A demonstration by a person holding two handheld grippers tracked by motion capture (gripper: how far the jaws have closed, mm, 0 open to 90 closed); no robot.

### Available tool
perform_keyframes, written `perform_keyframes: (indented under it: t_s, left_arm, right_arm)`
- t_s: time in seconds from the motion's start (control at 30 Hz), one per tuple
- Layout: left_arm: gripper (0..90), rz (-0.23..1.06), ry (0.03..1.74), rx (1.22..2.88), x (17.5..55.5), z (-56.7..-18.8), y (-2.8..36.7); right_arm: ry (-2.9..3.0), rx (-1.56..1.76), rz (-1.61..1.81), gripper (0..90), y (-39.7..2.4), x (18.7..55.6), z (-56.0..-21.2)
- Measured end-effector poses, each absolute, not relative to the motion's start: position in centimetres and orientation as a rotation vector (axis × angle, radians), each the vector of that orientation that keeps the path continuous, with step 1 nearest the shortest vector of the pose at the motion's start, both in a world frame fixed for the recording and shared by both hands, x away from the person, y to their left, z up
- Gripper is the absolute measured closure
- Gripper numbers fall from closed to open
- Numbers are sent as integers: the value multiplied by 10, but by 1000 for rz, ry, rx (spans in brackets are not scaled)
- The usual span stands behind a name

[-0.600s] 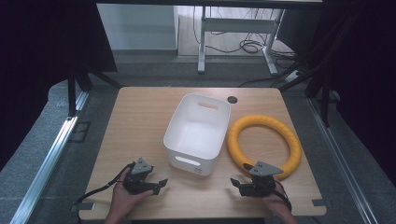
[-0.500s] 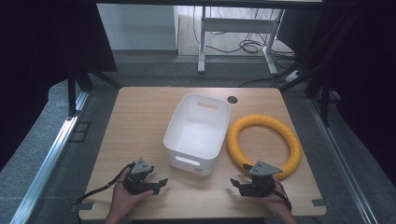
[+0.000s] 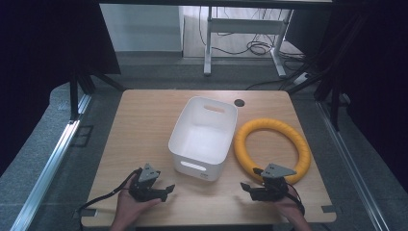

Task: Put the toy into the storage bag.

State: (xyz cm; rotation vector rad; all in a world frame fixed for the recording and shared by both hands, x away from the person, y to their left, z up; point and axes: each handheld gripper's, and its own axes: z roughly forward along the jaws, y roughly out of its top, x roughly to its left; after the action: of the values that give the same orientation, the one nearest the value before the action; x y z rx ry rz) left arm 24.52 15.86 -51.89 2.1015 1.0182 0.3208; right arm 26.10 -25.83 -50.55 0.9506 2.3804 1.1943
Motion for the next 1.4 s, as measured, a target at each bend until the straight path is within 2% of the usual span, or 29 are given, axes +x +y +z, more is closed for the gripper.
perform_keyframes:
  t_s: [0.5, 0.8, 1.4]
  left_arm:
    - [236, 313, 986, 2121, 245, -516, 163]
    - [236, 298, 1000, 2122, 246, -517, 161]
    - [233, 297, 1002, 2142, 247, -520, 160]
  right_arm:
    - [2538, 882, 945, 251, -264, 291, -469]
    - [2594, 862, 882, 283, -268, 311, -465]
    - [2762, 879, 644, 267, -274, 329, -477]
